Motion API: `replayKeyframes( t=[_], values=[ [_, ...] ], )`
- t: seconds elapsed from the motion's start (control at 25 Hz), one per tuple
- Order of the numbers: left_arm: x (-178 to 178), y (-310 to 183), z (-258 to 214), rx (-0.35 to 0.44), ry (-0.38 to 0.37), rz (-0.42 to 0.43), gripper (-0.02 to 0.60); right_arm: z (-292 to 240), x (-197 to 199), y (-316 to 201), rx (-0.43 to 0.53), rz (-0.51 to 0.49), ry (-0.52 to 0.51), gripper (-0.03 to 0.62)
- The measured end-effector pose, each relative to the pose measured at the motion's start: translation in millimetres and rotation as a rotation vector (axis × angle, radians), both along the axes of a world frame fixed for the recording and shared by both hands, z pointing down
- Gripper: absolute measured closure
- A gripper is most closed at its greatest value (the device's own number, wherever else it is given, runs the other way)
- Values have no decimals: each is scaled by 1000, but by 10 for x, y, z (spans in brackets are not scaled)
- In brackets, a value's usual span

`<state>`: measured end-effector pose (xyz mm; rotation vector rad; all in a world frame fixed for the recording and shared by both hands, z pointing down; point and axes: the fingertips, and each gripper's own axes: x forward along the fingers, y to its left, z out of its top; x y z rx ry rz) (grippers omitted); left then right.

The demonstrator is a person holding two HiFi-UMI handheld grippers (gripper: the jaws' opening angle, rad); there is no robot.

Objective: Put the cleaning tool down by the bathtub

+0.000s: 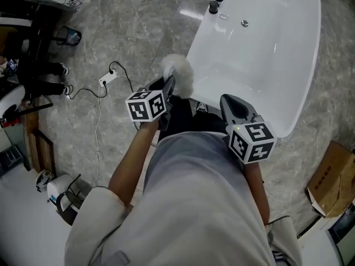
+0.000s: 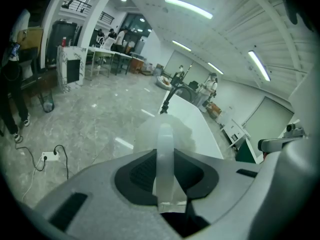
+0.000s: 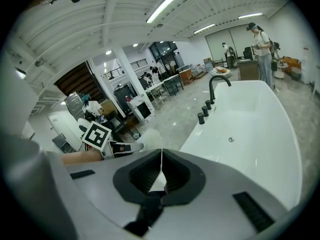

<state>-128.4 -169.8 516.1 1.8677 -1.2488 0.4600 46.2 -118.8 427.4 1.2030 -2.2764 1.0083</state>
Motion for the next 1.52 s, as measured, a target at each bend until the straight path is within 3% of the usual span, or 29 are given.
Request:
replayKeyframes(
  t=[0.4,1.28,1.52],
  values=[
    [15,-38,337,-62,-42,49,499,24,65,31,-12,30,3,582],
    [-72,58,1070,-193,-115,64,499,41,-51,112,-31,-7,25,582],
    [-42,-17,1281,-194,-190,106,499,51,61,127,-30,8,47,582]
  ],
)
